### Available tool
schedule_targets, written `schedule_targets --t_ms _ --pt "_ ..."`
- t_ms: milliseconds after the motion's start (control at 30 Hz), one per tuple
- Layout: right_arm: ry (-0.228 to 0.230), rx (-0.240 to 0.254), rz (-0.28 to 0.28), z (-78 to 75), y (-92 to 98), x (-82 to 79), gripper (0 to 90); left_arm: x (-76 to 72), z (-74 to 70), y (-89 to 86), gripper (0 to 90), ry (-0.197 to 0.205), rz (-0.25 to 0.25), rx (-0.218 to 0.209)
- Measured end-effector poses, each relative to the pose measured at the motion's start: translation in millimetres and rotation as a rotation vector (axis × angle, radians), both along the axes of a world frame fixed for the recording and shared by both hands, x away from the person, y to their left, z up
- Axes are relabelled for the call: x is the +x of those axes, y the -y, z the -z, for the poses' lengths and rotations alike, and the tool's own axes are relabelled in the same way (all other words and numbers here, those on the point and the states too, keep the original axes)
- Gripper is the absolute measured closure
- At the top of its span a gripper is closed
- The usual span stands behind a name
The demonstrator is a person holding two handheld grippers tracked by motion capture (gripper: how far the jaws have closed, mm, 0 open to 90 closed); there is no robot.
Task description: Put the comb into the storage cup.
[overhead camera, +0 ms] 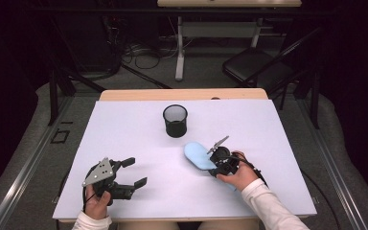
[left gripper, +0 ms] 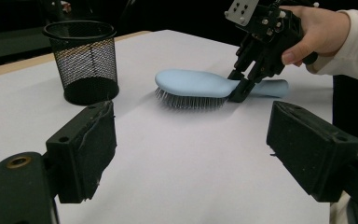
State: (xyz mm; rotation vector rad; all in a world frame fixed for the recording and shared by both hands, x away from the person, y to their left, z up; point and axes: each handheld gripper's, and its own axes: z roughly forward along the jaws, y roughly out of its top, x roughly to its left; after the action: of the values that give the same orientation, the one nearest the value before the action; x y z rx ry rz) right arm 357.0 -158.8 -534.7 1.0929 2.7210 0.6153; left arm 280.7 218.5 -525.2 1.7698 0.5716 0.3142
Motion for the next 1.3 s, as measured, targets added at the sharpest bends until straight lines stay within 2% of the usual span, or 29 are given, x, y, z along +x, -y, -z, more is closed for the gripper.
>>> schedule_targets --t_ms 700,967,1267,1300 --pt "0.021 -0.006 -0.006 0.2 0.2 -1.8 68.2 0.1 0.1 -0.3 15.5 -0.002 -0.005 0.003" --pt "0.037 0.008 0.01 0.5 0.4 -3.9 68.6 0.0 0.0 -0.4 15.5 -0.001 -0.005 0.005" --pt "0.061 0.022 0.003 0.7 2.2 -5.7 68.9 0.0 0.0 -0.5 15.5 0.0 -0.003 0.005" --pt "0.074 0.038 0.005 2.1 2.2 -6.0 68.9 0.0 0.0 -0.4 15.5 0.0 -0.003 0.005"
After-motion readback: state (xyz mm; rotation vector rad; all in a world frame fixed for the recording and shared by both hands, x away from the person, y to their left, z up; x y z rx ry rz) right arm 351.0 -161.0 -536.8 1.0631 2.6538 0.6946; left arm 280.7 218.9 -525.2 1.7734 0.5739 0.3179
